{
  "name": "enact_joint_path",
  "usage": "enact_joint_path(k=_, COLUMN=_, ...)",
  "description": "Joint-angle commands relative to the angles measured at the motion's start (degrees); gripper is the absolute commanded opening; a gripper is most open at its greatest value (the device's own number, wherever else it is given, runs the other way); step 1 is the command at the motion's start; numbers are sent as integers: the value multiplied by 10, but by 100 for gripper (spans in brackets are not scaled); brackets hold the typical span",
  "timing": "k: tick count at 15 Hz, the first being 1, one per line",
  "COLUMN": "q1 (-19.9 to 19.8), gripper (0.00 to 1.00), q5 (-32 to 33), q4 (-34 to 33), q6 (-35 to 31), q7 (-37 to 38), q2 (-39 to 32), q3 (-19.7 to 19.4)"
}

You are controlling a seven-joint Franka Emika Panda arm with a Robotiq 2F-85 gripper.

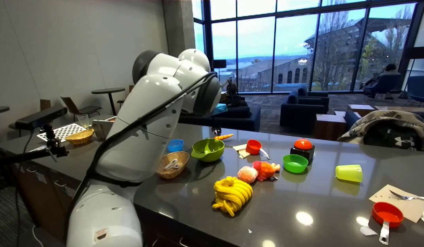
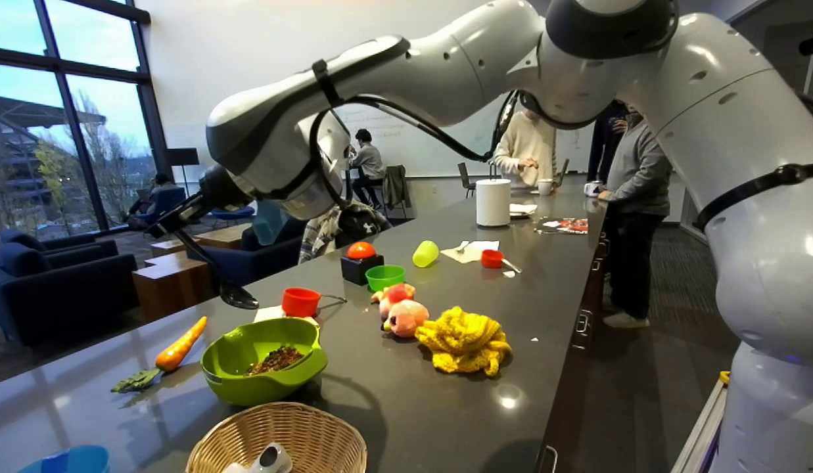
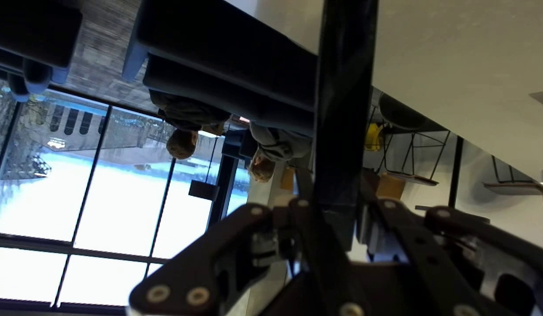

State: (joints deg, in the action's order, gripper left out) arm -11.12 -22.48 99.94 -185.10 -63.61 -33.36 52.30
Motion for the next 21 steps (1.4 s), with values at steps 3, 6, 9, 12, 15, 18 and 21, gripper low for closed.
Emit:
enact_joint_path(k=3, q1=-76, gripper=6, q5=6, q4=46, q6=-30, q7=-21, q2=-22, q3=104)
enact_joint_path(k=6, q1=-108, gripper=6, q5=22, q4=39, q6=-42, q7=-34, q2=-71, q3=161)
enact_joint_path(k=9, q1=-147, gripper=6, q5=40, q4=53, q6=-59, q7=-46, q2=-115, q3=204)
enact_joint_path(k=12, q1=-169, gripper=6, q5=57, q4=63, q6=-65, q7=-44, q2=-161, q3=215)
enact_joint_path(k=15, q1=-179, gripper=6, q5=68, q4=74, q6=-60, q7=-38, q2=-187, q3=208)
enact_joint_path(k=18, q1=-188, gripper=6, q5=220, q4=88, q6=-60, q7=101, q2=-216, q3=187)
enact_joint_path(k=21, q1=-195, gripper=6, q5=305, q4=100, q6=-63, q7=185, q2=-233, q3=172)
